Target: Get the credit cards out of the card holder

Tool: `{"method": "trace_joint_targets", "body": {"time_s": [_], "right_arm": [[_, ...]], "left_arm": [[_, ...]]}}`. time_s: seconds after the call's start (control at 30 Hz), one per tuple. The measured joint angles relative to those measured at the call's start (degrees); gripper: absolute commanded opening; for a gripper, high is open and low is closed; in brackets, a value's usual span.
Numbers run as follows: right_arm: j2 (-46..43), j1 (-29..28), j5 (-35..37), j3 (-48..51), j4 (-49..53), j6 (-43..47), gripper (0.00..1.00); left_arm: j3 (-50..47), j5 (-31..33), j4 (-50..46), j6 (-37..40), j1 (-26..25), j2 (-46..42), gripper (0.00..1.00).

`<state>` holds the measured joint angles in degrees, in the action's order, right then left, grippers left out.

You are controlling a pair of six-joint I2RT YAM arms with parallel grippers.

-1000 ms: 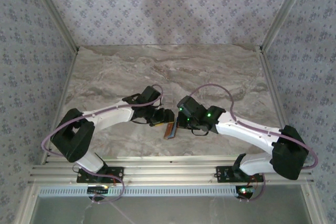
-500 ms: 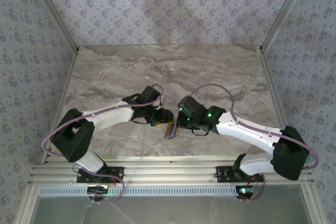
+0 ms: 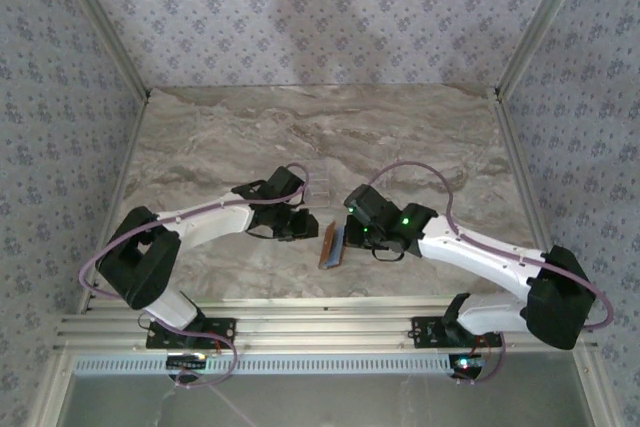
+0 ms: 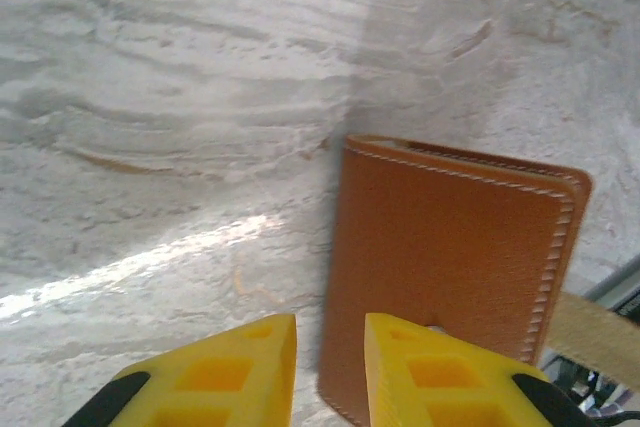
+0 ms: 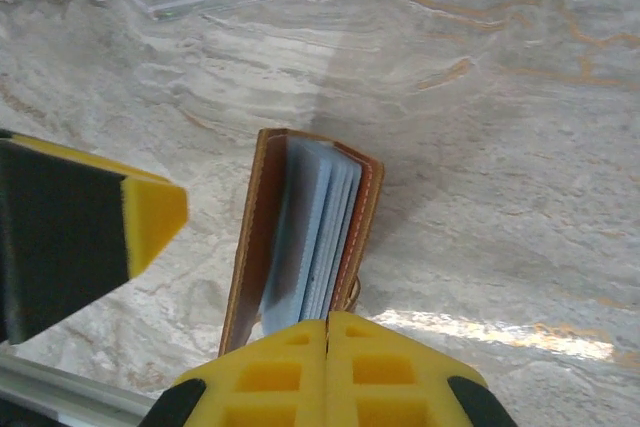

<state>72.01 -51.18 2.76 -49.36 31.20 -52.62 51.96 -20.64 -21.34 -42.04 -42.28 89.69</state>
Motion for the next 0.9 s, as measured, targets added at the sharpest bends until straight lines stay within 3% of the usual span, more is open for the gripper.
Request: {"method": "trace_joint_targets", "body": {"time_s": [0.47,0.67,0.9], "right_arm": [[2.2,2.1,-4.5,-3.6,-1.9,9.0,0.0],[8.2,-1.0,-9.0,-11.2,-3.5,13.7,0.0],[9.4,-3.7,-8.5,-14.0,1.7,23.3,0.0]], "left_arm": [[-4.9,4.0,-2.1,-0.7,3.8,-10.6,0.29],[-7.5,4.4,-3.7,-1.0,6.7,-14.3,0.3],[-7.5,4.1,-3.9,0.7,8.2,-15.2,0.32]]}}
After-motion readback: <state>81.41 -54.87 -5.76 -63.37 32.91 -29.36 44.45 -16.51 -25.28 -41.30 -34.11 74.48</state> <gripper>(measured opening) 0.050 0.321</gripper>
